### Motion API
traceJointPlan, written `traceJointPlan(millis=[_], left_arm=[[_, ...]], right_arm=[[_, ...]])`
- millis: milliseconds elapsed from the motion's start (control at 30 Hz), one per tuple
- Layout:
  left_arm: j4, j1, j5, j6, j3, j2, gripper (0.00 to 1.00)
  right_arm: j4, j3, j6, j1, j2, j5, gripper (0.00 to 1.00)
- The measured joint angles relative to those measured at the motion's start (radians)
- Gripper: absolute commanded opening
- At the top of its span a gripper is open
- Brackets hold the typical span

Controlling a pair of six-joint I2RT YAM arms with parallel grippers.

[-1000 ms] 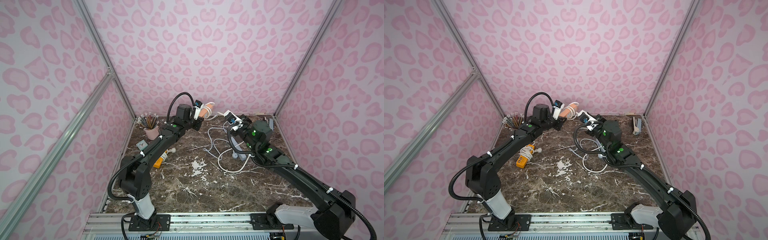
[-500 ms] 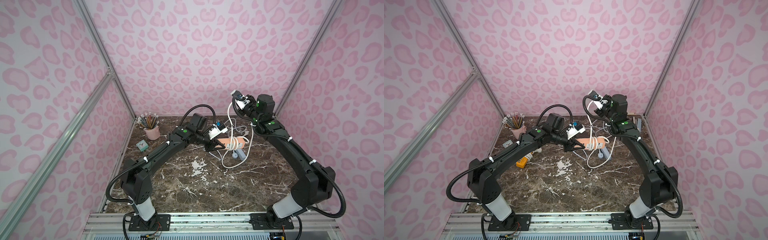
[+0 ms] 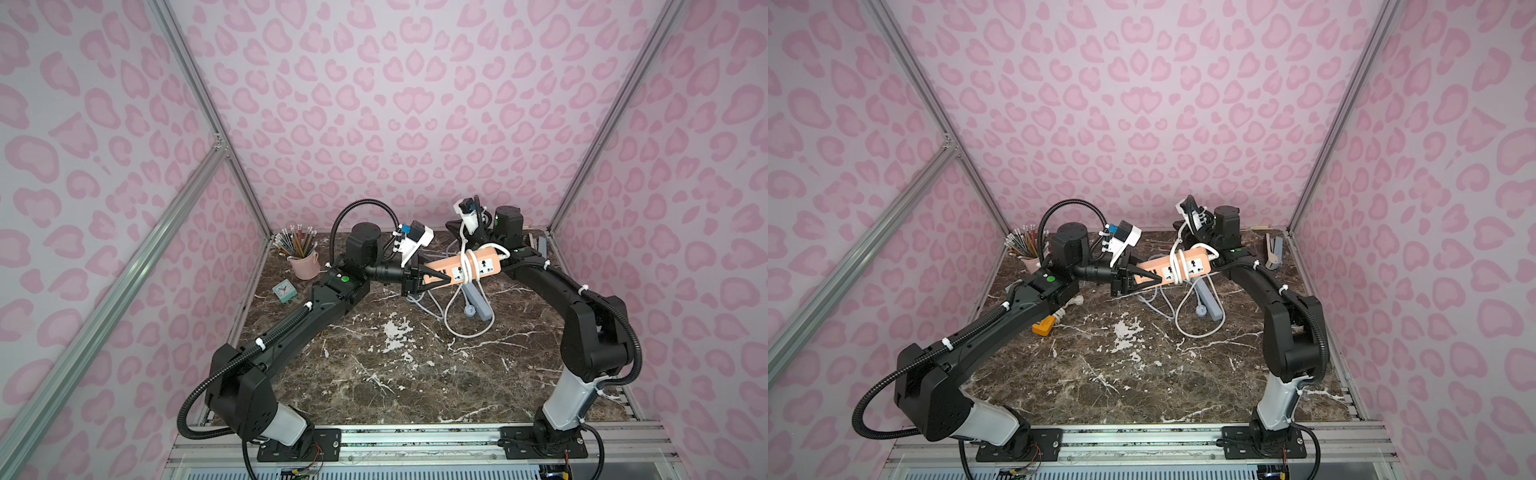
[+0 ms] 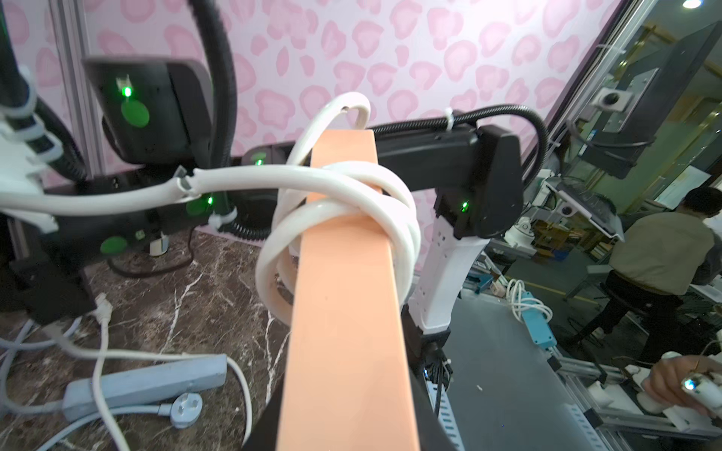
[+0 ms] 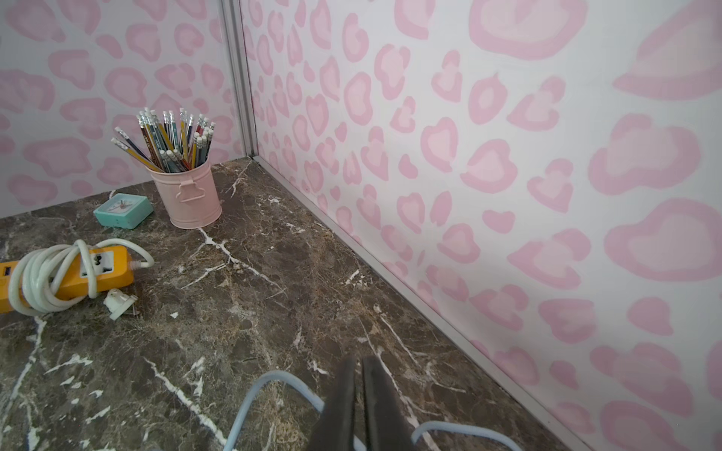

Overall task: Wrap the cord around the power strip
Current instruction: Wrap the power cord around the power strip.

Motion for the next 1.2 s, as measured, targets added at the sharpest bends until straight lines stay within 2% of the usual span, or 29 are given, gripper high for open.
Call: traceJointPlan(millis=[167, 333, 433, 533, 700, 833, 967, 1067, 1200], left_arm=[[0.192, 0.007, 0.052, -0.089, 0.005, -0.014, 0.03], [0.353, 0.040, 0.031, -0.211, -0.012, -0.014, 0.03], [0.425, 0.057, 0.002, -0.275, -0.015, -0.014, 0.03], [0.468, 0.069, -0.023, -0.315, -0.015, -0.014, 0.03], [0.508, 0.163, -0.122, -0.389, -0.033, -0.025, 0.03], [0.522, 0.287, -0.275, -0.439, -0.052, -0.023, 0.03], [0.478, 0.376, -0.433, -0.428, -0.047, 0.013, 0.03], [0.349, 0.397, -0.534, -0.359, 0.001, 0.068, 0.03], [0.172, 0.392, -0.656, -0.203, 0.087, 0.149, 0.03]], right_arm=[[0.082, -0.083, 0.120, -0.002, 0.038, 0.005, 0.44], [0.169, -0.175, 0.167, -0.005, 0.068, 0.057, 0.46], [0.220, -0.206, 0.182, -0.006, 0.097, 0.079, 0.33], [0.262, -0.234, 0.198, -0.004, 0.111, 0.100, 0.14], [0.314, -0.328, 0.209, 0.016, 0.064, 0.197, 0.00], [0.299, -0.403, 0.125, 0.067, -0.043, 0.327, 0.00], [0.239, -0.428, -0.018, 0.165, -0.147, 0.454, 0.00], [0.180, -0.462, -0.137, 0.240, -0.222, 0.542, 0.00], [0.132, -0.494, -0.259, 0.321, -0.331, 0.640, 0.00]])
